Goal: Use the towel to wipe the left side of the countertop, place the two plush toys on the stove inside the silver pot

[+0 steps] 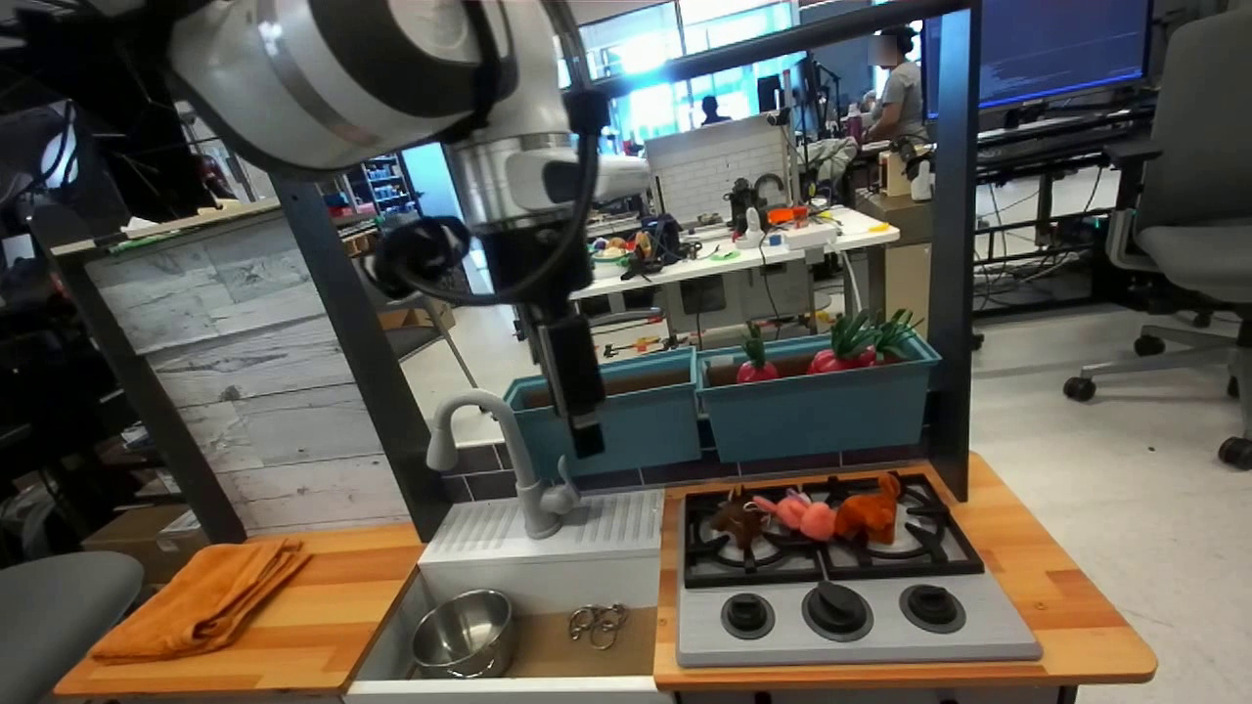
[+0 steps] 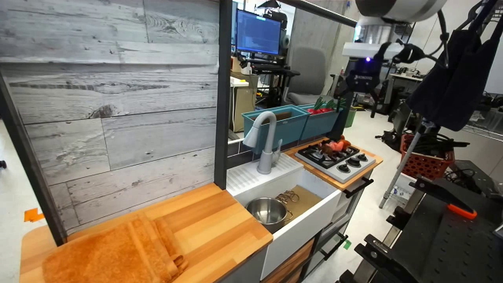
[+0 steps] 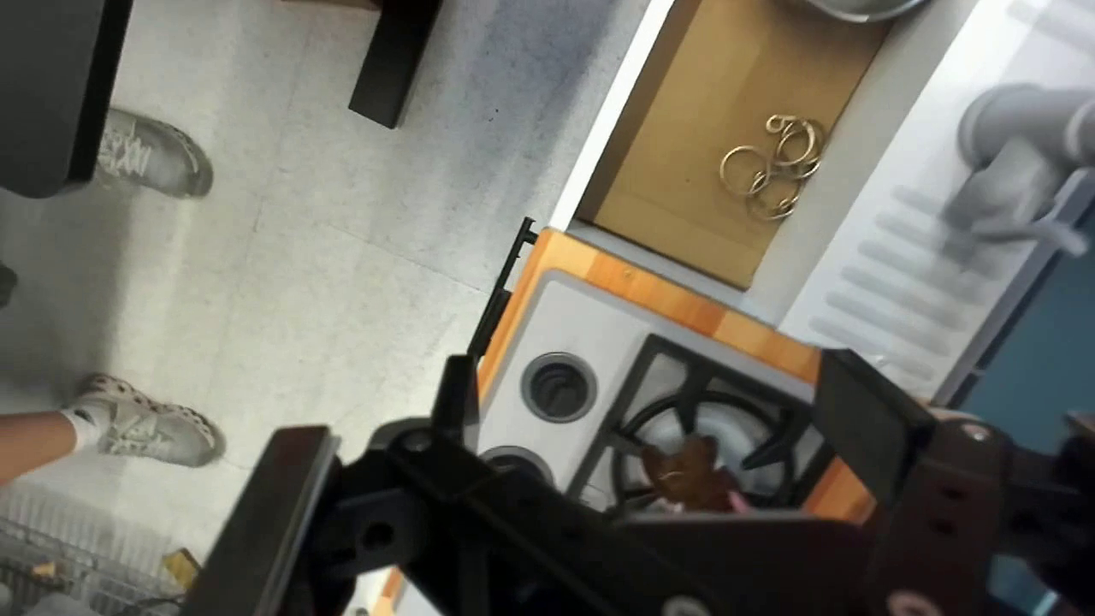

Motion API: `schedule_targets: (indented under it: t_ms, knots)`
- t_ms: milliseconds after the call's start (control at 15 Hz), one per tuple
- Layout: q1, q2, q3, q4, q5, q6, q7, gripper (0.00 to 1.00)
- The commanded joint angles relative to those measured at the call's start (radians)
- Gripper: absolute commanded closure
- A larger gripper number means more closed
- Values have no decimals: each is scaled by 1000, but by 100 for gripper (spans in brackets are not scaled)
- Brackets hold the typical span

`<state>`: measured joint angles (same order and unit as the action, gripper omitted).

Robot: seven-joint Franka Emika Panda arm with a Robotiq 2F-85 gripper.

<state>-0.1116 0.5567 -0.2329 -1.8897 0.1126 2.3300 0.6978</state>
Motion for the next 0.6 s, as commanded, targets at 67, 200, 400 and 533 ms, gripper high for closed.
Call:
schedule_targets:
  t_ms: [67,200,400,533]
  knots:
    - [-62,60,-4,37,76,4,-9,0]
    - [-101,109,3,70,131,11,-28,0]
    - [-104,124,13,89,142,13,-28,0]
    - [-73,139,-23,130,54,-60,-28,0]
